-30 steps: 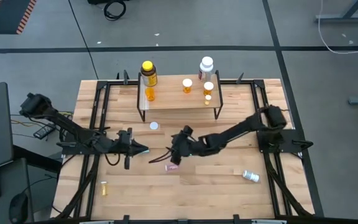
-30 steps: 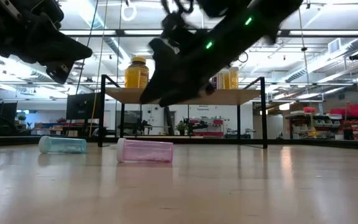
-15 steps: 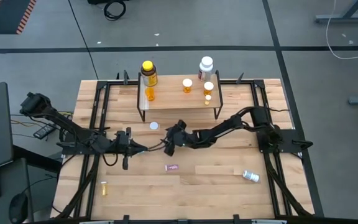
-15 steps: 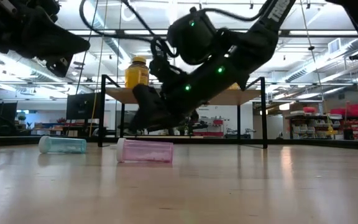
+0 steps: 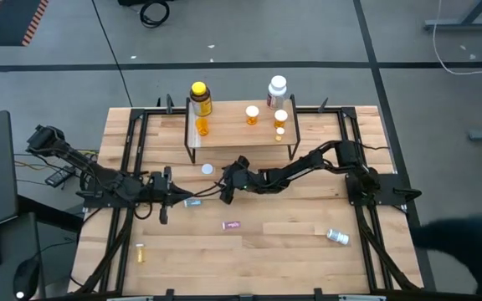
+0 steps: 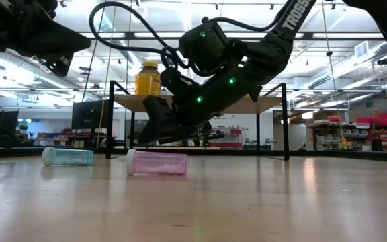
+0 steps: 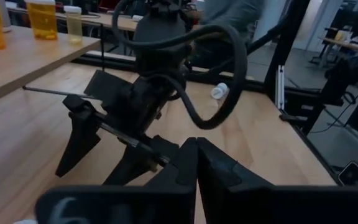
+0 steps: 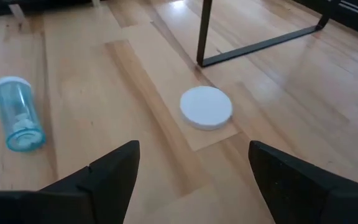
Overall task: Pick and place medicine bottles onto shelf by color
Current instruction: Put the lid into the large orange pill bottle on the shelf
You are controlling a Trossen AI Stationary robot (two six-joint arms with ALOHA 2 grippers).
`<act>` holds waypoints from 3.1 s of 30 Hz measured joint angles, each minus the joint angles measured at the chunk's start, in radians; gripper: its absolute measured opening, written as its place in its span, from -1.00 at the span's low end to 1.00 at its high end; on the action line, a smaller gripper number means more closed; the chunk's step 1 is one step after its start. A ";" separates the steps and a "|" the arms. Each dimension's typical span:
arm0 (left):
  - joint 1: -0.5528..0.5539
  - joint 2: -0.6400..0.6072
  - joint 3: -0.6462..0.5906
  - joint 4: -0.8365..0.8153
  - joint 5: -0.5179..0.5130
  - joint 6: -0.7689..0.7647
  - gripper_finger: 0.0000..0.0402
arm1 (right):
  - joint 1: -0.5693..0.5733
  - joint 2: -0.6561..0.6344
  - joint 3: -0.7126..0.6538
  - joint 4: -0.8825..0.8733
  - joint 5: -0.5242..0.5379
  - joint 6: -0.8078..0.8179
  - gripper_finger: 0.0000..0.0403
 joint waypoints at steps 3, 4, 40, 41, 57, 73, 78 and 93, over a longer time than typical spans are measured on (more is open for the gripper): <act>0.000 -0.045 0.000 -0.039 0.000 -0.001 -0.97 | 0.000 0.000 0.000 0.028 0.000 -0.002 0.57; 0.000 -0.058 0.000 -0.054 0.000 -0.001 -0.97 | -0.001 0.000 0.000 0.027 0.001 -0.002 0.57; 0.013 -0.162 0.002 -0.117 -0.131 0.091 -0.94 | -0.021 0.066 0.078 0.085 -0.035 -0.033 0.58; 0.011 -0.162 0.002 -0.124 -0.131 0.086 -0.93 | -0.019 0.085 0.103 0.061 -0.038 -0.043 0.58; -0.002 -0.162 0.002 -0.182 -0.130 0.043 -0.95 | -0.035 0.160 0.282 -0.187 0.019 0.006 0.58; 0.035 -0.162 0.002 -0.153 -0.132 0.070 -0.95 | -0.070 0.161 0.282 -0.177 -0.030 0.025 0.58; 0.035 -0.162 0.002 -0.140 -0.131 0.077 -0.94 | -0.070 0.161 0.282 -0.169 -0.030 0.004 0.58; 0.032 -0.162 0.002 -0.128 -0.127 0.094 -0.95 | -0.070 0.224 0.285 -0.092 -0.029 0.001 0.58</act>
